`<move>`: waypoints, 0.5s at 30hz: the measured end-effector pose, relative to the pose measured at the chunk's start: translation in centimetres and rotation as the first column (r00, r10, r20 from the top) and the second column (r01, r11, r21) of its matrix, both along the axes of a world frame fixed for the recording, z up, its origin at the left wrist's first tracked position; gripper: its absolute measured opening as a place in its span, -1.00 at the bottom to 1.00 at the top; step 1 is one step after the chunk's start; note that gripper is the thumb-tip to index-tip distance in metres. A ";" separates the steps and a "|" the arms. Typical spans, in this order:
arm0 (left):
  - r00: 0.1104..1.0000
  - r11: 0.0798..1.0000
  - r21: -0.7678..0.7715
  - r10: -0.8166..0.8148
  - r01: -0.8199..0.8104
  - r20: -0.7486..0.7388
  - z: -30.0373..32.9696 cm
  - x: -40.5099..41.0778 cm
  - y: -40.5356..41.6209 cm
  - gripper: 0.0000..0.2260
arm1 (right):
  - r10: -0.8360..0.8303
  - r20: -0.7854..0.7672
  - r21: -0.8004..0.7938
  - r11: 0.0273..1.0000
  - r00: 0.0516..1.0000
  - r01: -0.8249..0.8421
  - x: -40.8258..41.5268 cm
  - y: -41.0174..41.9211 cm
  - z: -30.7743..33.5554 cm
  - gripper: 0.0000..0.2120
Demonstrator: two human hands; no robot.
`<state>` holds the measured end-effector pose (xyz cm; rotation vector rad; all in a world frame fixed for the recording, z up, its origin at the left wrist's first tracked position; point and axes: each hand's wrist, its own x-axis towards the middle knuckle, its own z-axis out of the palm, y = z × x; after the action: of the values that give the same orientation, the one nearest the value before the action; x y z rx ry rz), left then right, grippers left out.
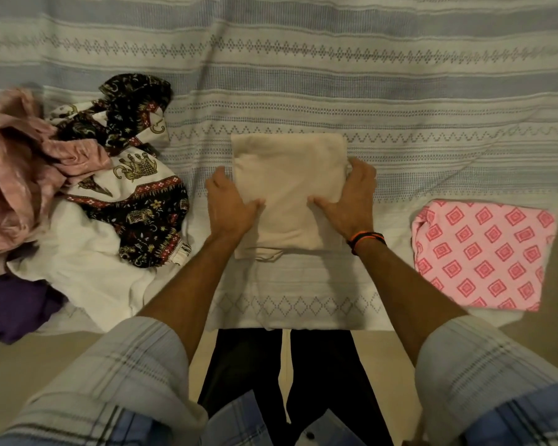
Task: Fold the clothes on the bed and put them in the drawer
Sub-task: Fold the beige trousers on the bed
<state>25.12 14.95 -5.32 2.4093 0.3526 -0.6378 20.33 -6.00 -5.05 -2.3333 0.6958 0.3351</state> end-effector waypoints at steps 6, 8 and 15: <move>0.909 0.918 -0.175 0.297 -0.357 -0.293 -1.9 0.5 0.6 -0.31 | -0.326 -0.227 0.318 0.866 0.918 0.386 0.4 -0.6 -0.5 -0.29; 0.898 0.901 -0.234 0.275 -0.366 -0.345 -2.1 0.9 0.7 -0.34 | -0.316 -0.253 0.351 0.851 0.914 0.391 0.8 -0.6 -0.6 -0.35; 0.903 0.863 -0.342 0.249 -0.371 -0.351 -0.3 1.3 -0.1 -0.45 | -0.347 -0.219 0.449 0.794 0.912 0.410 0.3 -0.7 0.2 -0.45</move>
<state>26.37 14.82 -5.64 1.8105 0.6574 -0.8308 20.64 -6.70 -4.86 -1.6561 0.9945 0.4194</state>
